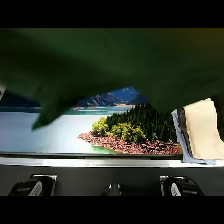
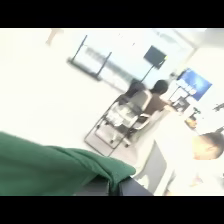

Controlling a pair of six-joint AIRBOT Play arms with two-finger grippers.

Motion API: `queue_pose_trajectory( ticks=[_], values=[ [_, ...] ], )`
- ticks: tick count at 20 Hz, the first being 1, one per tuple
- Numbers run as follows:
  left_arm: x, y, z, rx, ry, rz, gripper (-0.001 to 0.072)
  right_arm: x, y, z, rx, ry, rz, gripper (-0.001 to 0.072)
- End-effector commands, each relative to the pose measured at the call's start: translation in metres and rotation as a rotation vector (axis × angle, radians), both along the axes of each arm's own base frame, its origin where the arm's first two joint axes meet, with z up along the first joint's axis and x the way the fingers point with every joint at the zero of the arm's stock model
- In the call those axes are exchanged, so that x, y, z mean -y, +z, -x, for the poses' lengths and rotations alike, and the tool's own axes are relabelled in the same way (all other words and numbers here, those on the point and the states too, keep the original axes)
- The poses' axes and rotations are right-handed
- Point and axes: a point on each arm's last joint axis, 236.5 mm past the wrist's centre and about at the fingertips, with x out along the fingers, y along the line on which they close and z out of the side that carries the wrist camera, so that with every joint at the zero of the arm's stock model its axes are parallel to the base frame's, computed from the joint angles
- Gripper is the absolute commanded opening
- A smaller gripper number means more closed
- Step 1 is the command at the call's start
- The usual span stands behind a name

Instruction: Fold the shirts.

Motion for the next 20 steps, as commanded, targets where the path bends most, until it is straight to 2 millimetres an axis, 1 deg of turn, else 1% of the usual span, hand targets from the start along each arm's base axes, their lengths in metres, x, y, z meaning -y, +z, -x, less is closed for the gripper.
queue_pose_trajectory(
  ticks=[1, 3, 4, 6, 7, 8, 9, 10, 11, 12, 13, 14, 15, 16, 17, 18, 19, 20],
  values=[
    [-0.012, -0.012, 0.002, -0.051, 0.077, -0.039, 0.0026, 0.002, -0.009, 0.005, -0.054, -0.013, -0.005, 0.002],
    [-0.019, -0.044, -0.028, -0.196, 0.104, -0.075, 0.0026, 0.008, -0.04, -0.019, -0.192, -0.022, -0.007, 0.0021],
    [-0.019, -0.067, -0.047, -0.297, 0.093, -0.089, 0.0027, 0.011, -0.065, -0.036, -0.298, -0.021, -0.012, 0.0021],
    [-0.02, -0.126, -0.092, -0.52, 0.064, -0.104, 0.0027, 0.015, -0.136, -0.073, -0.591, -0.006, -0.03, 0.0021],
    [-0.022, -0.16, -0.116, -0.628, 0.051, -0.107, 0.0028, 0.018, -0.177, -0.094, -0.744, 0.004, -0.034, 0.0021],
    [-0.021, -0.201, -0.142, -0.733, 0.022, -0.123, 0.0028, 0.022, -0.213, -0.117, -0.862, 0.016, -0.035, 0.0021],
    [-0.02, -0.247, -0.167, -0.834, -0.009, -0.139, 0.0028, 0.023, -0.253, -0.142, -0.962, 0.035, -0.051, 0.0021],
    [-0.018, -0.293, -0.188, -0.927, -0.038, -0.128, 0.0028, 0.021, -0.289, -0.165, -1.039, 0.056, -0.079, 0.0021],
    [-0.016, -0.345, -0.207, -1.022, -0.063, -0.092, 0.0027, 0.018, -0.326, -0.186, -1.106, 0.079, -0.112, 0.002],
    [-0.01, -0.391, -0.222, -1.093, -0.086, -0.057, 0.0027, 0.014, -0.364, -0.205, -1.172, 0.103, -0.151, 0.002],
    [-0.003, -0.437, -0.235, -1.147, -0.108, -0.039, 0.0027, 0.011, -0.397, -0.217, -1.235, 0.121, -0.182, 0.002],
    [0.003, -0.474, -0.245, -1.185, -0.123, -0.027, 0.0027, 0.007, -0.431, -0.23, -1.301, 0.134, -0.201, 0.0021],
    [0.009, -0.507, -0.254, -1.225, -0.136, -0.029, 0.0027, 0.003, -0.454, -0.237, -1.343, 0.141, -0.203, 0.0021],
    [0.013, -0.531, -0.261, -1.266, -0.146, -0.038, 0.0028, 0.0, -0.476, -0.243, -1.382, 0.144, -0.205, 0.0021],
    [0.016, -0.55, -0.27, -1.3, -0.148, -0.036, 0.0027, -0.002, -0.492, -0.252, -1.391, 0.144, -0.208, 0.0021],
    [0.016, -0.565, -0.281, -1.32, -0.144, -0.032, 0.0028, -0.004, -0.501, -0.262, -1.375, 0.147, -0.227, 0.0021],
    [0.015, -0.573, -0.291, -1.326, -0.138, -0.028, 0.0028, -0.003, -0.505, -0.275, -1.337, 0.133, -0.254, 0.0021],
    [0.013, -0.577, -0.302, -1.324, -0.131, -0.025, 0.0028, 0.001, -0.506, -0.289, -1.287, 0.11, -0.265, 0.0021]
  ],
)
